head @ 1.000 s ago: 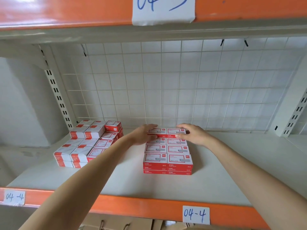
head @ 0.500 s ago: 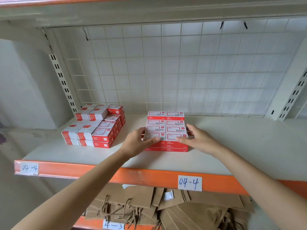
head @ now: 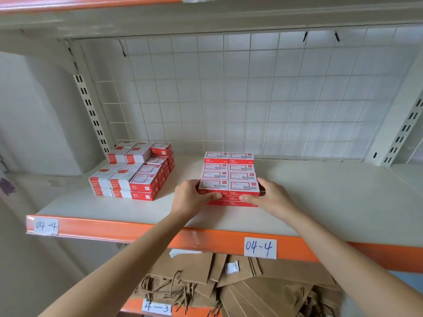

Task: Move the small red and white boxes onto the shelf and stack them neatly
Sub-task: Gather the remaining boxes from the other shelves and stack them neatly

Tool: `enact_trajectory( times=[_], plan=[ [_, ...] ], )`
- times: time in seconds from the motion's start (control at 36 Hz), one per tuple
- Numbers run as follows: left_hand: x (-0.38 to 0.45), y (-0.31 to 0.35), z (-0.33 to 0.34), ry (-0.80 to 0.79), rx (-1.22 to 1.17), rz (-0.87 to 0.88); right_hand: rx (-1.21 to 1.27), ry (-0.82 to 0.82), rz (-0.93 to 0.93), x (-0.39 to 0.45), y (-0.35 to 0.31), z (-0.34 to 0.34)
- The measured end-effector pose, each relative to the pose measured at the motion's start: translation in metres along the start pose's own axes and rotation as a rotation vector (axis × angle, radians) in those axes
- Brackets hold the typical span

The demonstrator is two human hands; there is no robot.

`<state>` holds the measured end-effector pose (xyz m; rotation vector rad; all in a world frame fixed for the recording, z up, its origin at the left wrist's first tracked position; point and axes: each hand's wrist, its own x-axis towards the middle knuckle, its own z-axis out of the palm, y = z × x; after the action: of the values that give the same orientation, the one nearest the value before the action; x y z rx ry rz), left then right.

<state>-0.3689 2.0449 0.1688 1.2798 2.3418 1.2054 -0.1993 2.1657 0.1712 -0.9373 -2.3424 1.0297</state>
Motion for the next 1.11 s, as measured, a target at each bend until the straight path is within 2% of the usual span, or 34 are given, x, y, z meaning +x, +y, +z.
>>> enact_trajectory(
  times=[0.31, 0.47, 0.86, 1.11],
  plan=[
    [-0.005, 0.0, 0.0, 0.018, -0.002, 0.027, -0.028, 0.004, -0.008, 0.0, 0.002, 0.001],
    [-0.004, -0.005, -0.002, -0.007, 0.1, -0.016, -0.067, 0.033, -0.017, 0.003, 0.009, 0.008],
    [-0.005, -0.003, -0.004, -0.048, 0.115, -0.017, -0.134, 0.057, 0.003, 0.003, 0.012, 0.011],
    [-0.007, -0.003, -0.004, -0.02, 0.104, -0.042, -0.173, 0.079, -0.002, 0.002, 0.012, 0.012]
  ],
)
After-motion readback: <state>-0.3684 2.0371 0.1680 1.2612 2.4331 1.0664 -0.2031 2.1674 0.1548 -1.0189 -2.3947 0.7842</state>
